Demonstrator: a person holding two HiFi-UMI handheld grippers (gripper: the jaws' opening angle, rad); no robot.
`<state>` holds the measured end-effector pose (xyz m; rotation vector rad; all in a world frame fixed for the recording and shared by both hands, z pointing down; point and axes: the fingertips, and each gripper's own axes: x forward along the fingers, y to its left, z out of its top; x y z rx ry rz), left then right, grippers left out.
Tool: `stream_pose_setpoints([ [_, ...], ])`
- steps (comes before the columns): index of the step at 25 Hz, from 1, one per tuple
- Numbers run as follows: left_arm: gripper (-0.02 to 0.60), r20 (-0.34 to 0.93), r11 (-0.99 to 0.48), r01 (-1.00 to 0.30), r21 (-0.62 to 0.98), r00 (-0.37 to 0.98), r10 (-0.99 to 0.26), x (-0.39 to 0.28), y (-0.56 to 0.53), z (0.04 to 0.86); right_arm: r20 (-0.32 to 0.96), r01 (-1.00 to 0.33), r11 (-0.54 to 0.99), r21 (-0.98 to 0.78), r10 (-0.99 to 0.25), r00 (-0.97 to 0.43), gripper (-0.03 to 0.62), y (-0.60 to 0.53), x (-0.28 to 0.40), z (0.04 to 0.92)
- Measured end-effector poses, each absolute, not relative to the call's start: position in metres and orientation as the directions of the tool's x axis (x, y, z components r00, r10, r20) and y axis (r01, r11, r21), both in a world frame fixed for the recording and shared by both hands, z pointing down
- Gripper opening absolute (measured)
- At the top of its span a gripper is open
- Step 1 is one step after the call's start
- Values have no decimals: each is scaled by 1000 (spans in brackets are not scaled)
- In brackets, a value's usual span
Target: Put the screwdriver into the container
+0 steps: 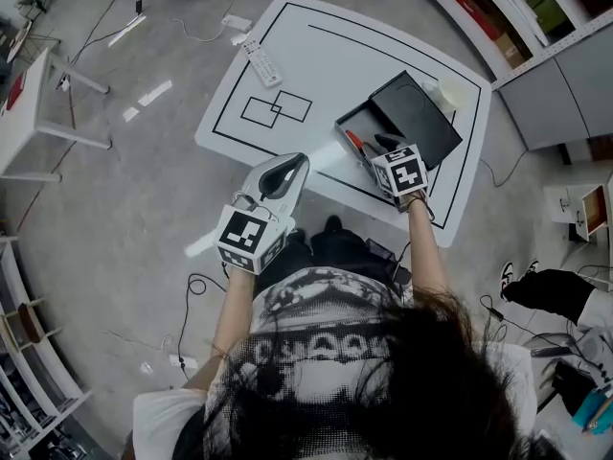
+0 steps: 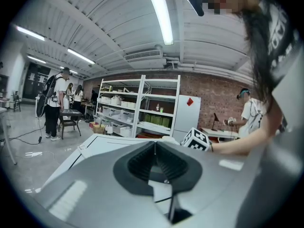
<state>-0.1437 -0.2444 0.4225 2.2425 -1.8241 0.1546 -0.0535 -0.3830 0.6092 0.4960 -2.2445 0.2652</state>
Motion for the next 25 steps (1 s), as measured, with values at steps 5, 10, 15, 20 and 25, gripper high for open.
stream_pose_setpoints([
  [5,0,230,-224,-966,126,248,-941,-139,-241,420,676,-459,887,-51,-308,-670,123,-362,-50,567],
  [10,0,223,-272,-954,125,294,-929,-134,-237,418,603,-473,879,-49,-352,-716,117,-338,-48,526],
  [15,0,222,-339,-933,122,359,-907,-128,-231,416,544,-521,852,-49,-414,-730,114,-314,-42,495],
  [20,0,221,-404,-907,120,421,-879,-127,-218,415,493,-564,820,-93,-454,-742,110,-282,-43,477],
  [25,0,222,-469,-875,121,484,-846,-128,-197,418,475,-604,790,-99,-496,-727,109,-248,-46,472],
])
